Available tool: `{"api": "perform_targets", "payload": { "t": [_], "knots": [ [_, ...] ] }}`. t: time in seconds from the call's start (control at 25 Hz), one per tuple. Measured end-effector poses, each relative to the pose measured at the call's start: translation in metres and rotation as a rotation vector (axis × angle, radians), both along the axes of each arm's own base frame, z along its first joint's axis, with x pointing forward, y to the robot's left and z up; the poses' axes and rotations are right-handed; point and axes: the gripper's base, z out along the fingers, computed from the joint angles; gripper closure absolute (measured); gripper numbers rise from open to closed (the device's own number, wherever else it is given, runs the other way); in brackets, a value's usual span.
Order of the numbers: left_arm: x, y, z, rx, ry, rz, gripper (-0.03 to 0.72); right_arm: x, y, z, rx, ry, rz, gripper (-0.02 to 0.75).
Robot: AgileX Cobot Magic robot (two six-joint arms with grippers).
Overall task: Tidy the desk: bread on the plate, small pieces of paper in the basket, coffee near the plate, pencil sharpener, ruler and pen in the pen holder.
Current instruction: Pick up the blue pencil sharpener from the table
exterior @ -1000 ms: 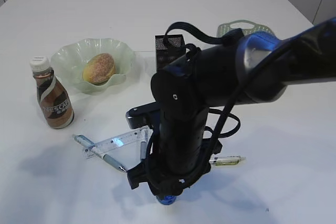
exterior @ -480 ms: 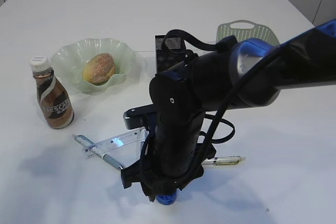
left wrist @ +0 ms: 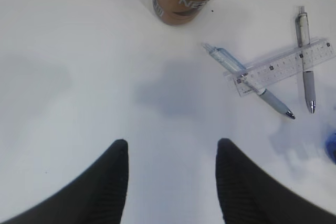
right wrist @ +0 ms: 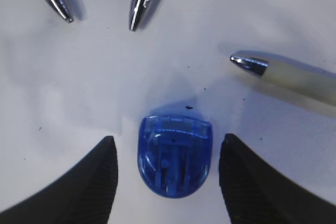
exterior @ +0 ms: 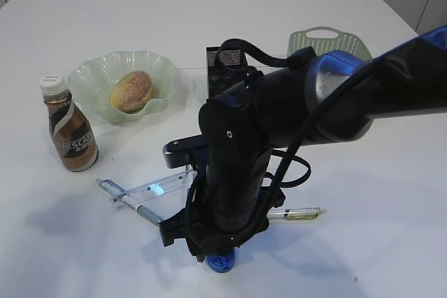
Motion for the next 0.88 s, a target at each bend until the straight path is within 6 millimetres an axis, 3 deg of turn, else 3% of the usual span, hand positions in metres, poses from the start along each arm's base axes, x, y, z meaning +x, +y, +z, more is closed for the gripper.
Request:
{"api": "perform_targets", "payload": {
  "t": [0.88],
  "knots": [
    [0.000,0.000,0.000,0.000,0.000,0.000,0.312,0.003,0.001,-0.014,-0.014,0.001,-0.005,0.258]
  ]
}}
